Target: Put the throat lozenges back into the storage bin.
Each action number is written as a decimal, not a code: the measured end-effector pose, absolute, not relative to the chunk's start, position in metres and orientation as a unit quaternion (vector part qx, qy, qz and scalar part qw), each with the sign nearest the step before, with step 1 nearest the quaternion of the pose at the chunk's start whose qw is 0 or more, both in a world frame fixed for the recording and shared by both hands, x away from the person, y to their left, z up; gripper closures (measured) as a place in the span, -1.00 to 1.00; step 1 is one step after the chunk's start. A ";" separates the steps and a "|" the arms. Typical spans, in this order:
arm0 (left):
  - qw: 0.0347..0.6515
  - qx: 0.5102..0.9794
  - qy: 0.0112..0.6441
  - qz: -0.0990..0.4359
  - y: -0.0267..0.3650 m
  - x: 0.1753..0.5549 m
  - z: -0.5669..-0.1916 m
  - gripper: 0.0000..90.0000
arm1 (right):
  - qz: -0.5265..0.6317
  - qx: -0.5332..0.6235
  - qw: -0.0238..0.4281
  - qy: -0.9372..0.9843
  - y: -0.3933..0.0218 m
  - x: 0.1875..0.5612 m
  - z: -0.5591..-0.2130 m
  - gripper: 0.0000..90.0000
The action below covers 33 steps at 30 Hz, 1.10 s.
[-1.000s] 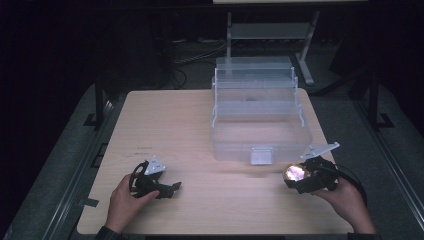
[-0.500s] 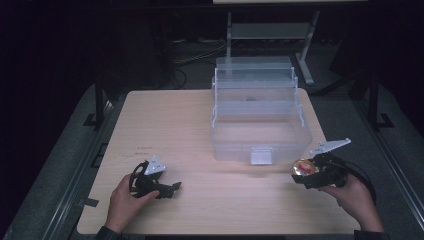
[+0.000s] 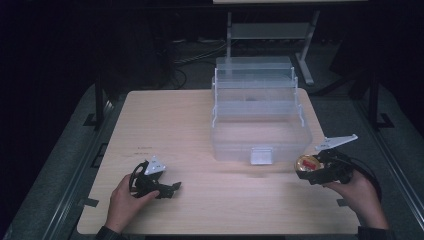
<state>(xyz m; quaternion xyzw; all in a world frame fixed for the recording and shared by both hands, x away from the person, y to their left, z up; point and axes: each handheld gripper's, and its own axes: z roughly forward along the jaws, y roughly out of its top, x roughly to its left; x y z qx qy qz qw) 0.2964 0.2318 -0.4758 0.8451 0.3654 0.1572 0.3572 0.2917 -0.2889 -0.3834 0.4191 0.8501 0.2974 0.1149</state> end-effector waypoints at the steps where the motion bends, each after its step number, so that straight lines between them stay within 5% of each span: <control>1: 0.357 0.845 0.365 0.157 0.232 0.296 -0.476 -0.76 | 0.297 0.419 0.115 0.850 -0.289 0.292 -0.383 -0.56; 33: 0.358 0.844 0.367 0.157 0.232 0.296 -0.476 -0.76 | 0.296 0.423 0.148 0.843 -0.307 0.317 -0.342 -0.56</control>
